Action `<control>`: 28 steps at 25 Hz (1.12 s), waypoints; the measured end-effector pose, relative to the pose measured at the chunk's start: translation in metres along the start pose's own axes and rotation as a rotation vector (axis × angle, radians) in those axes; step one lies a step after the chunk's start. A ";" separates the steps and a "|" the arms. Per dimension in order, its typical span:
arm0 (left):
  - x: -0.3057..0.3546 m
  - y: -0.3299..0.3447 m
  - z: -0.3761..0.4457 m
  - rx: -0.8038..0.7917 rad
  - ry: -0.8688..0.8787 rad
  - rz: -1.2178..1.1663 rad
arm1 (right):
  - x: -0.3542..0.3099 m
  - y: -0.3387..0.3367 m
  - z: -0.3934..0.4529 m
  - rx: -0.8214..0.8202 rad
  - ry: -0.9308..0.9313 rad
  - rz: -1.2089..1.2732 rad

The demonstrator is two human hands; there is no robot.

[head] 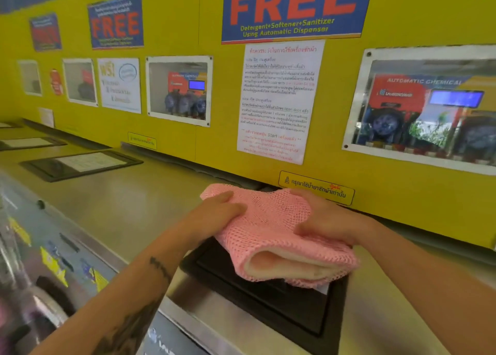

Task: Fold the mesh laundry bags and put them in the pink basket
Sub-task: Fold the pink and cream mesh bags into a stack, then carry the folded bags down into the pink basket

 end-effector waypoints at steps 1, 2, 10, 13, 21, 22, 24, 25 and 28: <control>0.003 -0.002 -0.007 0.046 -0.002 -0.064 | -0.007 -0.002 -0.009 0.008 -0.024 0.068; 0.006 -0.003 -0.015 0.100 0.000 -0.126 | -0.017 -0.005 -0.019 0.008 -0.059 0.139; -0.002 0.003 -0.109 0.436 0.032 -0.358 | -0.026 0.014 -0.094 -0.103 -0.179 0.162; 0.004 -0.004 -0.141 0.515 0.150 -0.476 | -0.036 0.025 -0.109 -0.120 -0.247 0.125; 0.014 -0.072 -0.229 0.682 0.219 -0.400 | -0.125 0.035 -0.147 -0.038 -0.592 0.271; 0.005 -0.082 -0.241 0.697 0.198 -0.390 | -0.140 0.044 -0.153 -0.050 -0.629 0.265; -0.019 -0.105 -0.272 0.701 0.149 -0.353 | -0.171 0.076 -0.161 -0.080 -0.676 0.242; -0.034 -0.115 -0.287 0.688 0.123 -0.349 | -0.184 0.096 -0.165 -0.096 -0.685 0.232; -0.094 -0.142 -0.335 0.674 0.061 -0.265 | -0.213 0.178 -0.178 -0.145 -0.672 0.243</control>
Point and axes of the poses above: each hand's wrist, its own z-axis towards the middle knuckle, its own y-axis out of the palm, x = y × z, the point moved 9 cm from there along z, towards the middle knuckle, and after that the axes turned 1 degree about z, right-handed, at the moved point
